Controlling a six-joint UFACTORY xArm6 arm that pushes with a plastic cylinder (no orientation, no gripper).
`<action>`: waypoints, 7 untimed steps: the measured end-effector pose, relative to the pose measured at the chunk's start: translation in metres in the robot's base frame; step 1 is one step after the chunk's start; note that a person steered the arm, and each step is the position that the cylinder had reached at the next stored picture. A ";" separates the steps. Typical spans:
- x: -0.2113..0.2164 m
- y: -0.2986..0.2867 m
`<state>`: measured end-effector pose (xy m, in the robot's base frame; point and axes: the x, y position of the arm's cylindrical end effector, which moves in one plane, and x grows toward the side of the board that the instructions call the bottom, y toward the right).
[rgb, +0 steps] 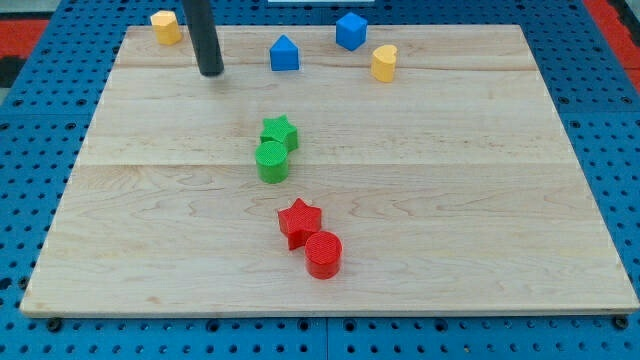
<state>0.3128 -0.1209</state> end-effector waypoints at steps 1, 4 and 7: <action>-0.019 0.055; -0.003 0.151; -0.058 0.249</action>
<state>0.2544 0.1281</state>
